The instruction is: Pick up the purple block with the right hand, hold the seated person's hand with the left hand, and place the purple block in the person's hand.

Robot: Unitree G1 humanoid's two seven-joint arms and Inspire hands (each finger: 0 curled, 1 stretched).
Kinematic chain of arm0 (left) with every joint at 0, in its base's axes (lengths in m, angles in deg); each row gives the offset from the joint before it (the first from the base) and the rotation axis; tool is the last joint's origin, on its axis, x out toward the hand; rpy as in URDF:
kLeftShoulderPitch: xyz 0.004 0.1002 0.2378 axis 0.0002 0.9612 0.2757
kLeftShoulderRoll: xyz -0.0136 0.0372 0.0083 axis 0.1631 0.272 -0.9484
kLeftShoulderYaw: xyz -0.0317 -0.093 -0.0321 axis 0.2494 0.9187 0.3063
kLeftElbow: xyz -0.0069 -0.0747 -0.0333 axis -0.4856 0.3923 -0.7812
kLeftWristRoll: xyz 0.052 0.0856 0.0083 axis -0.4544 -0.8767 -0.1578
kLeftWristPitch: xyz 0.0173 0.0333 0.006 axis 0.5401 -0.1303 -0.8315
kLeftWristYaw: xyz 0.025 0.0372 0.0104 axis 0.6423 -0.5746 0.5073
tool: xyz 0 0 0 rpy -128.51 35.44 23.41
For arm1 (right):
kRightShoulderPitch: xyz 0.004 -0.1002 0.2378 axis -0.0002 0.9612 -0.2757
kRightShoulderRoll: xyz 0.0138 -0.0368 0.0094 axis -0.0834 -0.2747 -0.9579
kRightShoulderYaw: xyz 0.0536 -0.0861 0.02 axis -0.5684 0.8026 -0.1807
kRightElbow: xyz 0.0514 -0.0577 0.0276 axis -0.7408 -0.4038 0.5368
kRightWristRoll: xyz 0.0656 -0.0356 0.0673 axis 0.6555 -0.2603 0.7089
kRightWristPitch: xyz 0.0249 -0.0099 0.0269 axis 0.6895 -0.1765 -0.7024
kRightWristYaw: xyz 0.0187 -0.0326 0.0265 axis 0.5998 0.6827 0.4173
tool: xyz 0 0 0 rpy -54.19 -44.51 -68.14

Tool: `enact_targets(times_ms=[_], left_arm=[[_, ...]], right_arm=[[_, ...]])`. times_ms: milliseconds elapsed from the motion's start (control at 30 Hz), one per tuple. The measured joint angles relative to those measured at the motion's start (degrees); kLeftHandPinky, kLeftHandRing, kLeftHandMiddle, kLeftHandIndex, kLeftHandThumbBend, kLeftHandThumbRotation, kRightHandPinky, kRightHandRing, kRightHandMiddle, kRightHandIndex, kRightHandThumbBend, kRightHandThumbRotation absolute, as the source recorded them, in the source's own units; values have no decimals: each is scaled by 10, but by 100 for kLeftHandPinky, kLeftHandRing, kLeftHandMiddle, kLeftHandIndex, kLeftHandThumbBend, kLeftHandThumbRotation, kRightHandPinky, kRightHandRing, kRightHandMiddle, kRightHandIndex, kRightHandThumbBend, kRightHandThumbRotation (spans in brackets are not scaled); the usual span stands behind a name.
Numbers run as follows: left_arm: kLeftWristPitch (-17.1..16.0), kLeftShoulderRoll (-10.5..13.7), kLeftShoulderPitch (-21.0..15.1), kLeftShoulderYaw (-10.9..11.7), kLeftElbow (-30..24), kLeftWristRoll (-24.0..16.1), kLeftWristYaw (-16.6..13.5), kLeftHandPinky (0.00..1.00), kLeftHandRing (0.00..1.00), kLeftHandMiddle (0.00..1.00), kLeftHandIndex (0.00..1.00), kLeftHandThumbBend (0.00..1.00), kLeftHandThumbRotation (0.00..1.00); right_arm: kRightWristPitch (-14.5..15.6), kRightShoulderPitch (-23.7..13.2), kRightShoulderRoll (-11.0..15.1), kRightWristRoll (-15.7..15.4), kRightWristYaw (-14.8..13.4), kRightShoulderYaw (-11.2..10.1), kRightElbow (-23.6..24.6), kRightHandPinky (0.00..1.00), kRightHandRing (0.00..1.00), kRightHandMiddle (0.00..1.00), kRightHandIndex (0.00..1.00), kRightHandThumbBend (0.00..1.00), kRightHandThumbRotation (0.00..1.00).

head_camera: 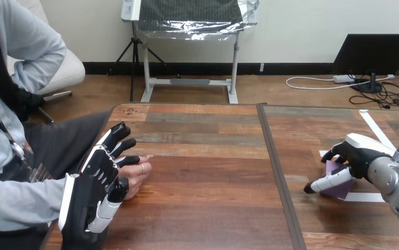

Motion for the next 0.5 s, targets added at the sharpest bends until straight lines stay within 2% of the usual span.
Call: enact_targets(times_ms=[233,500], left_arm=[[0,0,0,0,0,1,2,70,83,87,85,100,83],[0,0,0,0,0,0,0,69,82,86,85,100,83]], right_arm=[[-1,2,0,3,-3,-4,0,69,73,75,73,92,28],[-4,4,0,5,-6,-5,0,69,72,74,72,93,31]])
